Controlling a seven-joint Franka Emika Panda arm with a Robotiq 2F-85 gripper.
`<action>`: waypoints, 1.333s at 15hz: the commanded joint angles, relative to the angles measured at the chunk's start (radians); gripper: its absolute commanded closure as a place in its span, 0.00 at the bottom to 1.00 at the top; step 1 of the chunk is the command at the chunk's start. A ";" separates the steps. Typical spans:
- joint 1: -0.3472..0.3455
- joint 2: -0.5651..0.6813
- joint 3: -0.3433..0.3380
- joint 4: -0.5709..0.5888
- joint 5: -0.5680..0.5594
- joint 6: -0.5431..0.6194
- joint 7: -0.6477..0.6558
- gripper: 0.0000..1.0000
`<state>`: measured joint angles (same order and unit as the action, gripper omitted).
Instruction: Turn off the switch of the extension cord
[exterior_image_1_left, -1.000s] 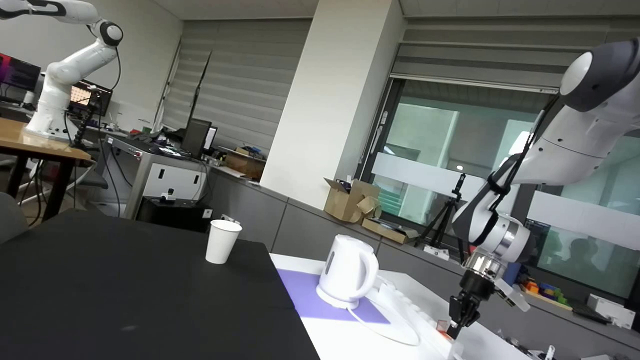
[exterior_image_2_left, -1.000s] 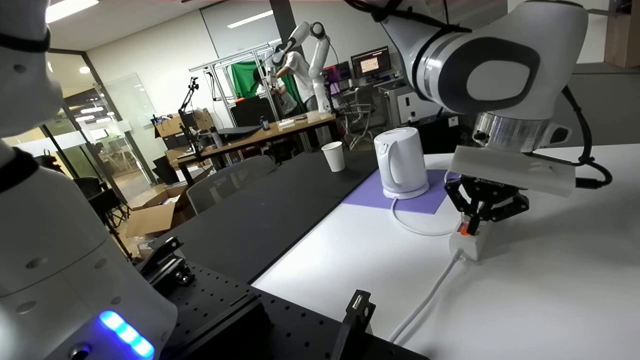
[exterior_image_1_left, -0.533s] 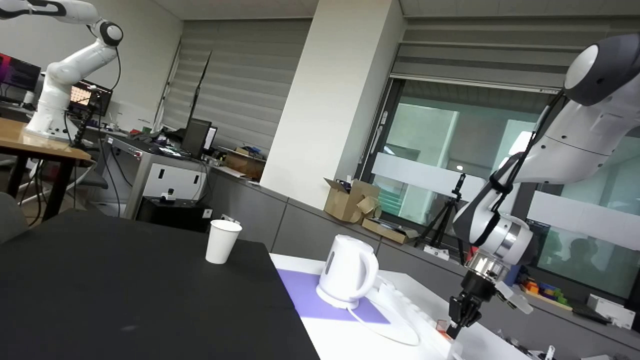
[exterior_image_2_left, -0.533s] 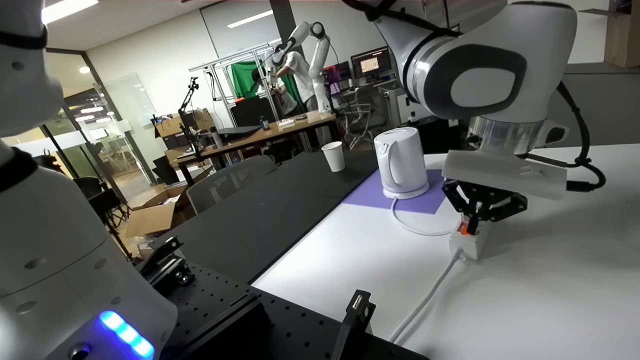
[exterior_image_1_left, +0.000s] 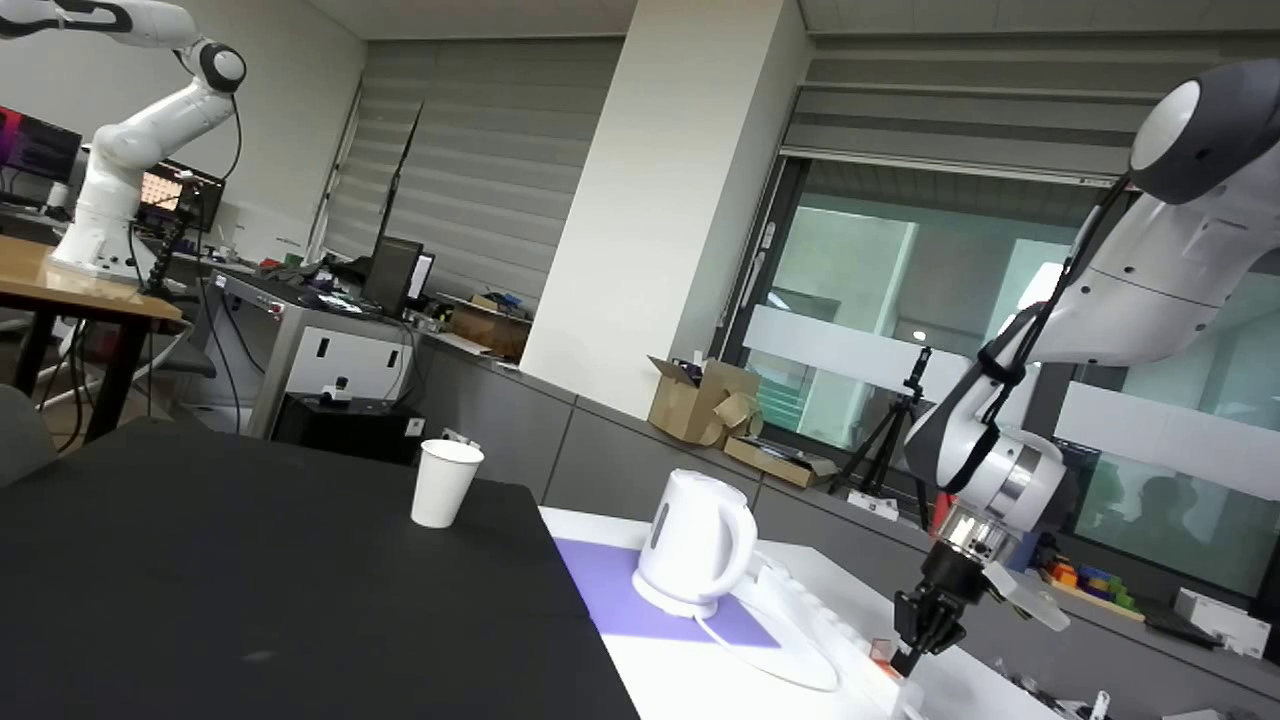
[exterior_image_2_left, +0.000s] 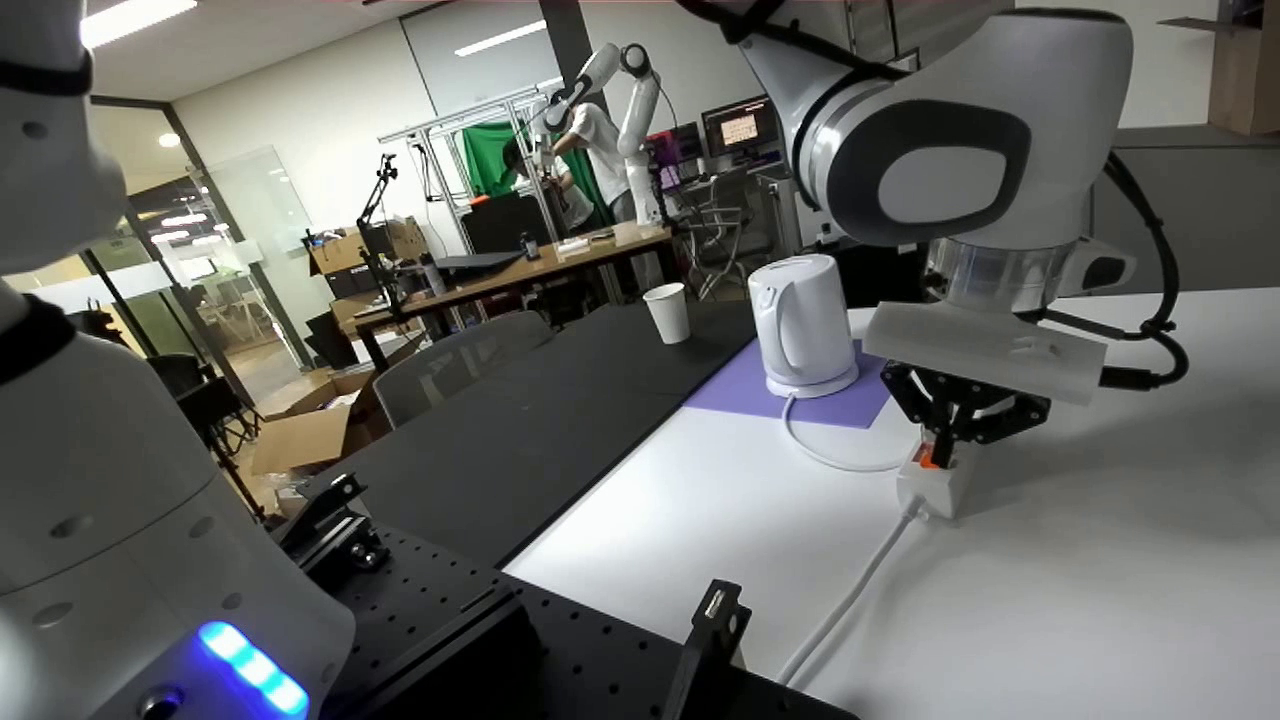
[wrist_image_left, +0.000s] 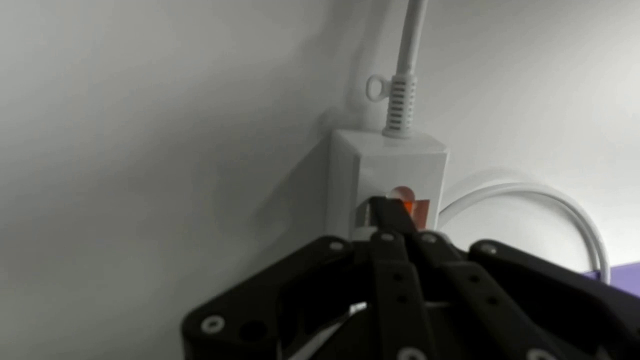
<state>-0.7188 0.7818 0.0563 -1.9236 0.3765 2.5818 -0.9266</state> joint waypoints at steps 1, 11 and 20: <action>0.023 0.030 0.007 -0.008 -0.002 0.041 0.071 1.00; 0.069 0.045 0.004 0.018 -0.023 0.052 0.129 1.00; 0.139 0.058 -0.018 -0.086 -0.131 0.286 0.114 1.00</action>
<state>-0.6198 0.7693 0.0459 -1.9692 0.2951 2.7114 -0.8351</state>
